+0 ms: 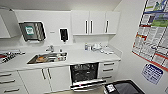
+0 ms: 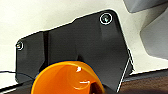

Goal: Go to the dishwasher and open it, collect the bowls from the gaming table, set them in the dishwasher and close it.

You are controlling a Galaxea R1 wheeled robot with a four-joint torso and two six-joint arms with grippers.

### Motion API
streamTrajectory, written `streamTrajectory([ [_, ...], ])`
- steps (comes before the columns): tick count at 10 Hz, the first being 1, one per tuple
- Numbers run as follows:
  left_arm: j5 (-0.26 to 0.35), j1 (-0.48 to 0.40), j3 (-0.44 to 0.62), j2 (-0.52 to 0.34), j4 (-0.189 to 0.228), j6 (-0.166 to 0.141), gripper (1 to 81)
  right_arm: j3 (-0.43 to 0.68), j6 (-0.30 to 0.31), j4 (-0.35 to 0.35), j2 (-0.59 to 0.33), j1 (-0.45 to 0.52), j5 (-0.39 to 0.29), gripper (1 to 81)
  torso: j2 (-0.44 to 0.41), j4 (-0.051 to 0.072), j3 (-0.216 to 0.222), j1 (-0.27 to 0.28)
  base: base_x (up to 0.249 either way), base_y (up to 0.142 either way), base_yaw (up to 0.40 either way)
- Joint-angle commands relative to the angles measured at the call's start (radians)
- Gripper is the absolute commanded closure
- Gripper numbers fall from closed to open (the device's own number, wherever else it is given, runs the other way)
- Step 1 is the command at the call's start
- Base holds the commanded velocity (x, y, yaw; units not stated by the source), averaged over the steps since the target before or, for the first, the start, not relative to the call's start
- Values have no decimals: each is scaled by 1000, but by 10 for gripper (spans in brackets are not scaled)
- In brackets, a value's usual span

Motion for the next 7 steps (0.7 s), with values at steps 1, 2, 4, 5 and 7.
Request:
streamTrajectory([
  [1,36,-45,7,-17,-5,-5,811,0,-4,-8,-7,60,-48,811,0,0,0,0,67,0,0],
  [2,36,-45,7,-17,-5,-5,811,0,-4,-7,-7,60,-47,811,0,0,0,0,0,0,0],
  [4,36,-45,7,-17,-5,-5,811,0,-4,-7,-5,60,-47,811,0,0,0,1,0,0,0],
  [5,36,-45,7,-17,-6,-5,811,0,-4,-7,-5,58,-47,811,0,0,0,0,0,0,0],
  [7,36,-45,9,-17,-5,-5,811,0,-4,-7,-7,57,-48,811,0,0,0,0,0,0,0],
])
